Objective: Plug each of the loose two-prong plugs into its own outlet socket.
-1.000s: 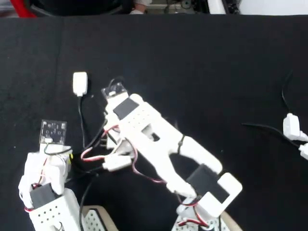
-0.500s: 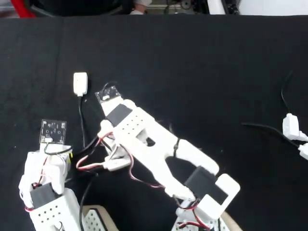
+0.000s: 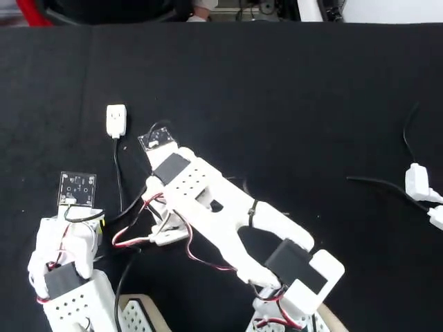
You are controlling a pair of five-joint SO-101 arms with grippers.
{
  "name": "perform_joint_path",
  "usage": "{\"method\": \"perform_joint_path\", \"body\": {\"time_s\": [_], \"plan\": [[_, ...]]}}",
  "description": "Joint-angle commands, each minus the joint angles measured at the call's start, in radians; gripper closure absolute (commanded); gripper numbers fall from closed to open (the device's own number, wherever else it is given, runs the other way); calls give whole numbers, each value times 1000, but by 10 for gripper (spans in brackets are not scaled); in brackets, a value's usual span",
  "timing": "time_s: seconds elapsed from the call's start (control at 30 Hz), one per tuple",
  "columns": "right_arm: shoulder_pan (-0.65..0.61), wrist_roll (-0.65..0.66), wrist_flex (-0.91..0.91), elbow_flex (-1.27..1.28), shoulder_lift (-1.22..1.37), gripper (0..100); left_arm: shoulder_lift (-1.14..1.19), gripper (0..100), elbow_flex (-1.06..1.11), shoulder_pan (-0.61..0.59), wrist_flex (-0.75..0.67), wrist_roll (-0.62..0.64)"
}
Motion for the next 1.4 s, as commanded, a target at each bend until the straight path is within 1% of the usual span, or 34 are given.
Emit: {"method": "perform_joint_path", "body": {"time_s": [0.0,0.13,0.2,0.37,0.5,0.6,0.67,0.87,1.07,1.37], "plan": [[-11,-11,-20,18,-42,985,-5,755,18,-8,-21,6],[-12,-11,-114,81,15,985,-5,755,18,-8,-21,6],[-17,-12,-127,85,61,985,-5,755,19,-8,-21,6],[-25,-11,-124,84,87,985,-5,755,21,12,-23,3],[-20,-3,-77,87,59,985,-5,755,21,16,-23,2],[28,35,-46,99,51,985,-5,755,21,16,-23,2],[92,72,-37,117,50,986,-5,755,21,16,-23,2],[354,176,-38,162,50,986,-5,755,21,16,-23,2],[628,333,-38,165,50,986,-5,755,21,16,-23,2],[1132,744,-46,151,50,986,-5,755,21,16,-23,2]]}}
